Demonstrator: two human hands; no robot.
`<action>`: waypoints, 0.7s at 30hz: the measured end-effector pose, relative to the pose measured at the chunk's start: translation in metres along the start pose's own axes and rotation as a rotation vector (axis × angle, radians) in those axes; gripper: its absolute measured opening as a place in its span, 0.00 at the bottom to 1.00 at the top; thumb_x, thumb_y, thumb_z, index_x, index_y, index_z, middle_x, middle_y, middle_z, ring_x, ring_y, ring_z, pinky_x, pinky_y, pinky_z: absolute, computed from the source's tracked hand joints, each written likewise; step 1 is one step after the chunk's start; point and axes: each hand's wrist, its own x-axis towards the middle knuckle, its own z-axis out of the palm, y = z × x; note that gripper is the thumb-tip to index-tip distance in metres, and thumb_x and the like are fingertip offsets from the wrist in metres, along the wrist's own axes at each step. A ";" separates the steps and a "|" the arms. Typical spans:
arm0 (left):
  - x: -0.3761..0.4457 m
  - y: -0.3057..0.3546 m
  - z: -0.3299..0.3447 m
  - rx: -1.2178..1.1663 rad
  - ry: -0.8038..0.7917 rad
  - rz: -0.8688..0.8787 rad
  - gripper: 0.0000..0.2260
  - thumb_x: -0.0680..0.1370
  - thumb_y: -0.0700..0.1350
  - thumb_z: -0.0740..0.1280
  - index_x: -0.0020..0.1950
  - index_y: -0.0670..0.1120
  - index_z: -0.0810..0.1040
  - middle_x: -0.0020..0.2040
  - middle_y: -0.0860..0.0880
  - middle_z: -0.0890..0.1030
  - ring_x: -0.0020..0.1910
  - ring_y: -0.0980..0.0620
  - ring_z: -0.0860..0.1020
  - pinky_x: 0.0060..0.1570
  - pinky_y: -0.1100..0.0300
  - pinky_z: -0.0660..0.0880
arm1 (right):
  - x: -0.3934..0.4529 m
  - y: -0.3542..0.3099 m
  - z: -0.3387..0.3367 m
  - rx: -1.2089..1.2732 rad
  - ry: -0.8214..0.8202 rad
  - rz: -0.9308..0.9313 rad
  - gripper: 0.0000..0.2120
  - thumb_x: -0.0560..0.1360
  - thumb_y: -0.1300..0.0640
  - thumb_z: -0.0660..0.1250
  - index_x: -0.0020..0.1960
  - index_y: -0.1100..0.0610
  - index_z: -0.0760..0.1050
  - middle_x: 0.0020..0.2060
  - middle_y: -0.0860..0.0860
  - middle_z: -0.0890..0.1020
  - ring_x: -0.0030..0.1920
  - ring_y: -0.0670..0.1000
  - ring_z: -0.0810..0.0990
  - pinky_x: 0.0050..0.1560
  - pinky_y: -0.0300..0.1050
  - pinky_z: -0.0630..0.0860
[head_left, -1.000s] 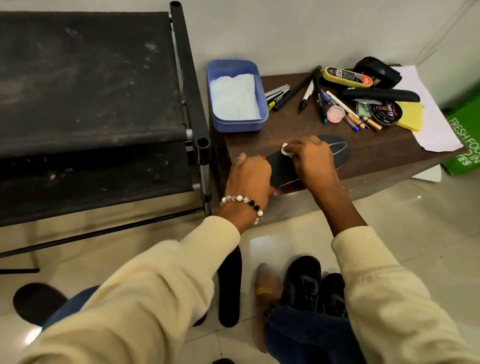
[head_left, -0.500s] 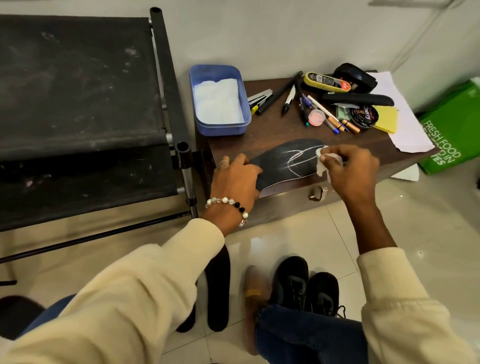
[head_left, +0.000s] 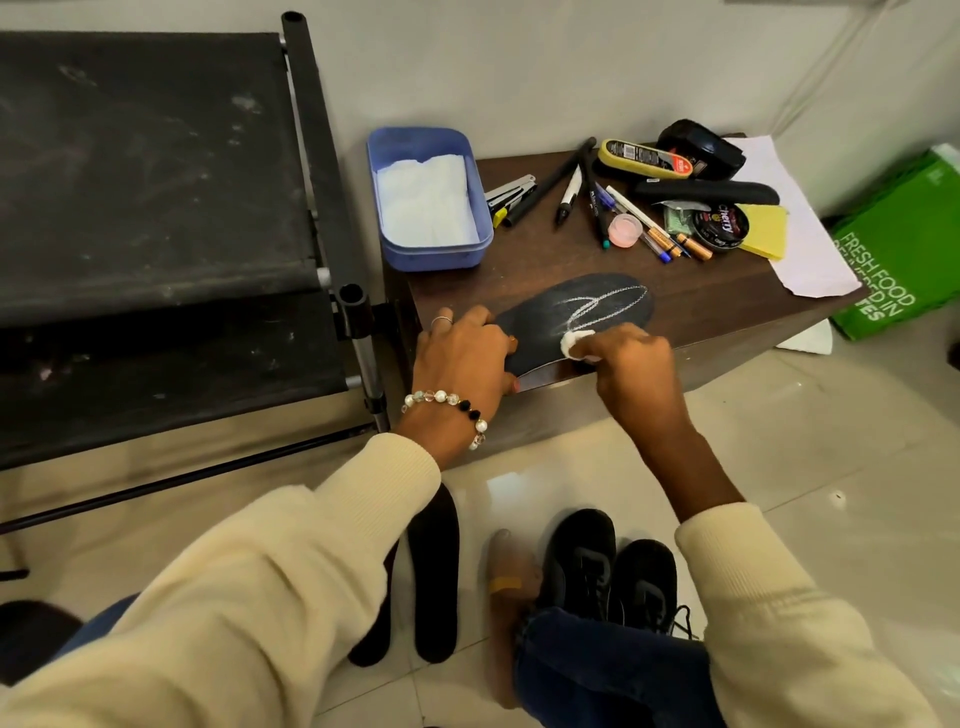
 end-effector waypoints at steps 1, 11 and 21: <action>0.000 -0.001 0.000 -0.002 -0.003 0.003 0.20 0.76 0.54 0.69 0.68 0.55 0.75 0.70 0.51 0.68 0.68 0.41 0.63 0.63 0.49 0.66 | 0.001 0.005 -0.001 -0.017 0.001 0.069 0.17 0.71 0.70 0.64 0.56 0.57 0.82 0.50 0.62 0.81 0.48 0.63 0.81 0.51 0.52 0.78; 0.001 -0.001 0.000 -0.011 0.002 -0.001 0.20 0.76 0.53 0.69 0.68 0.55 0.75 0.70 0.50 0.68 0.68 0.40 0.63 0.63 0.49 0.66 | -0.002 -0.019 0.008 0.044 0.021 -0.068 0.16 0.66 0.72 0.70 0.51 0.60 0.83 0.45 0.60 0.83 0.47 0.61 0.81 0.48 0.51 0.80; 0.001 -0.002 0.000 -0.004 -0.009 0.014 0.21 0.76 0.55 0.68 0.69 0.56 0.74 0.70 0.51 0.68 0.68 0.40 0.63 0.64 0.49 0.66 | 0.005 -0.003 -0.016 0.066 0.144 0.203 0.18 0.73 0.70 0.63 0.60 0.59 0.78 0.54 0.59 0.80 0.58 0.59 0.74 0.55 0.50 0.71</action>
